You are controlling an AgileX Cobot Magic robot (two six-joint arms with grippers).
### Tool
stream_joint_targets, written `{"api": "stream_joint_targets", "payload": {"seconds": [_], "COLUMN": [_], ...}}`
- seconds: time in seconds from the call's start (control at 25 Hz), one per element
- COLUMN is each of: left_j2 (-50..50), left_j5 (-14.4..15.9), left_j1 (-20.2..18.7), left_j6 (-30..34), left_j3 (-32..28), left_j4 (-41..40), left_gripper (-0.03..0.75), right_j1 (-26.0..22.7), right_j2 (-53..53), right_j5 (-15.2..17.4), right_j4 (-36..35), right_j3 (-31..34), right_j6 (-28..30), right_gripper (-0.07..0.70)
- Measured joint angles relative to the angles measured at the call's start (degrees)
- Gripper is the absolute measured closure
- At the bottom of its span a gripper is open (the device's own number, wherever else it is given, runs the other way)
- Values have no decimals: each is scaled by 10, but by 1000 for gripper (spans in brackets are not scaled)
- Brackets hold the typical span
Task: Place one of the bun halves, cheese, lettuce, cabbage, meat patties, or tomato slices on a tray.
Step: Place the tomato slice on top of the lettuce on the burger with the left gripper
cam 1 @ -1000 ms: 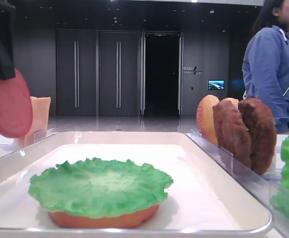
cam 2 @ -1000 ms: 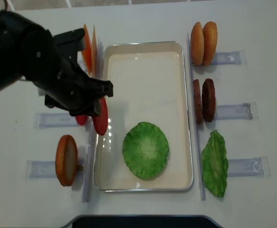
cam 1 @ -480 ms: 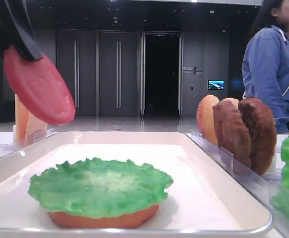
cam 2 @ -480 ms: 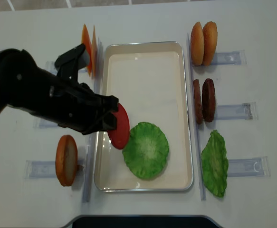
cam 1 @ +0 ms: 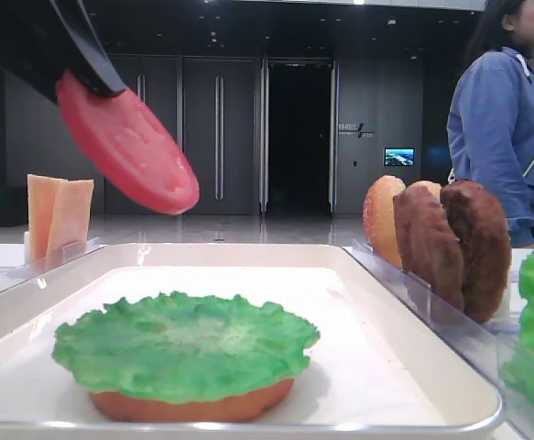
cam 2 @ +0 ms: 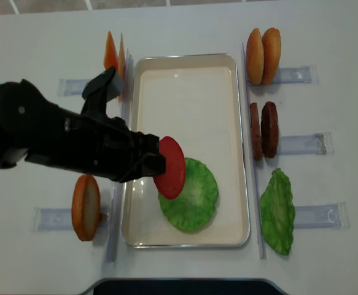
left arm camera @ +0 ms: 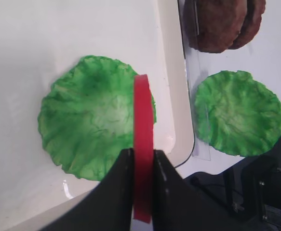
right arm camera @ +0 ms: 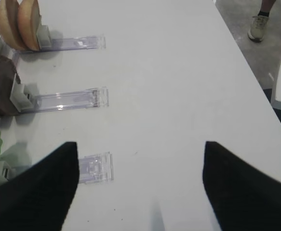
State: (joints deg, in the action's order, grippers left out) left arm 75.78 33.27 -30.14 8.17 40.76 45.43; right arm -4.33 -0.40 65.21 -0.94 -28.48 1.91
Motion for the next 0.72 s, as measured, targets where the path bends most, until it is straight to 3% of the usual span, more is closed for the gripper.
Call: {"api": "stream_joint_targets", "payload": {"seconds": [0.2, 0.48, 0.72], "left_j2": [21, 62, 74], "left_j5": [-4, -29, -43], "left_j1": [-6, -59, -62], "left_j6": [25, 27, 32], "left_j3": [0, -1, -1], "left_j4": [19, 27, 36], "left_gripper": [655, 655, 655], "right_j1": [0, 0, 0], "right_j2": [0, 0, 0], "right_j5": [0, 0, 0], "right_j4": [0, 0, 0], "right_j3": [0, 0, 0], "right_j6": [0, 0, 0], "right_gripper": [95, 95, 95]}}
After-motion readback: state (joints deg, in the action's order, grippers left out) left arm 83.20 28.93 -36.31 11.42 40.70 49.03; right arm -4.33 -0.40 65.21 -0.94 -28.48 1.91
